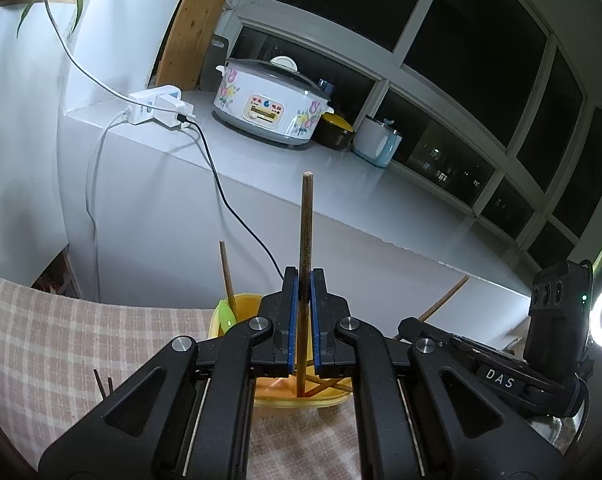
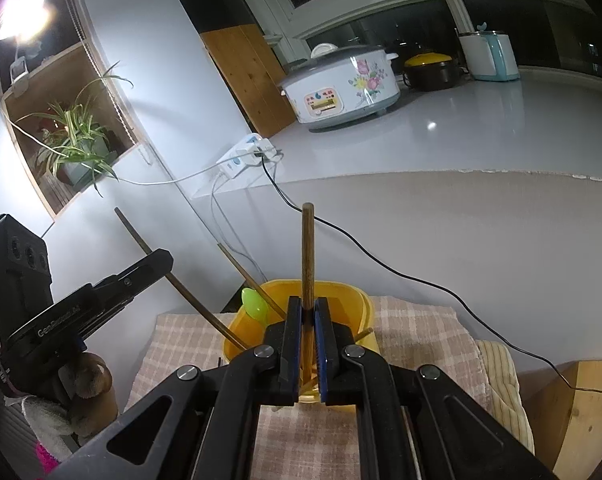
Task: Organize utensils
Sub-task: 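Lower both chopsticks into the yellow bin and open both tools, then move both tools back down to the remaining chopsticks and clear spoon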
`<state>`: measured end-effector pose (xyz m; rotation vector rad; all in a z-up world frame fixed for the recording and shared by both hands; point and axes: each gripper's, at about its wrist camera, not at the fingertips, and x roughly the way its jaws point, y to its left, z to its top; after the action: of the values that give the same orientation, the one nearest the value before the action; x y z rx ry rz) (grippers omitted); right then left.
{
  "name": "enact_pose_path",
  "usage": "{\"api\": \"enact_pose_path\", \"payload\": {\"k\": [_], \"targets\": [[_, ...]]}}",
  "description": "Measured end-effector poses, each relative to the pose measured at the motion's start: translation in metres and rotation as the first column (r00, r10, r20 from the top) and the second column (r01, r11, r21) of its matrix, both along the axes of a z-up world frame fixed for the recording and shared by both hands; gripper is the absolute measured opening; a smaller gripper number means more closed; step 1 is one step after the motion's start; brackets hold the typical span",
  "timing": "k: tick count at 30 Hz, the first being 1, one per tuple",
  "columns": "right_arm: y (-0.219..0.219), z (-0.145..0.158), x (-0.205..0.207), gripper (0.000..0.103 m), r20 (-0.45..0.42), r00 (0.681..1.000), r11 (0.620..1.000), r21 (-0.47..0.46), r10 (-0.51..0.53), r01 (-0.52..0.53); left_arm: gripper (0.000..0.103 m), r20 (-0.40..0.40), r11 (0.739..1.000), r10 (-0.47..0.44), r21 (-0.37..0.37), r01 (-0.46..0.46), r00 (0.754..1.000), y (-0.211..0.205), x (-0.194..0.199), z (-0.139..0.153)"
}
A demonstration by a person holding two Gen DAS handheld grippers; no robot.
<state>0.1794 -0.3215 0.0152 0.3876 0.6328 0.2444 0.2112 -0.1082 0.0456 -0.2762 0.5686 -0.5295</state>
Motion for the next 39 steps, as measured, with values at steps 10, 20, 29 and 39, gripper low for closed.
{"api": "enact_pose_path", "payload": {"k": [10, 20, 29, 39], "targets": [[0.003, -0.008, 0.002, 0.008, -0.017, 1.0, 0.999, -0.037, -0.017, 0.016, 0.003, -0.012, 0.999, 0.007, 0.044, -0.007, 1.0, 0.001, -0.005, -0.01], [0.011, -0.003, -0.008, 0.031, 0.02, 0.999, 0.994, -0.102, -0.035, 0.037, 0.023, 0.009, 0.995, 0.02, 0.101, -0.021, 1.0, 0.01, -0.02, -0.014], [0.018, 0.005, -0.022, 0.045, 0.061, 0.997, 0.988, -0.14, -0.056, 0.064, 0.023, 0.041, 0.99, 0.047, 0.134, -0.052, 0.998, 0.027, -0.041, -0.014], [0.025, 0.019, -0.05, 0.063, 0.134, 0.99, 0.978, -0.196, -0.051, 0.077, 0.023, 0.06, 0.986, 0.069, 0.146, -0.077, 0.996, 0.058, -0.064, -0.016]]}}
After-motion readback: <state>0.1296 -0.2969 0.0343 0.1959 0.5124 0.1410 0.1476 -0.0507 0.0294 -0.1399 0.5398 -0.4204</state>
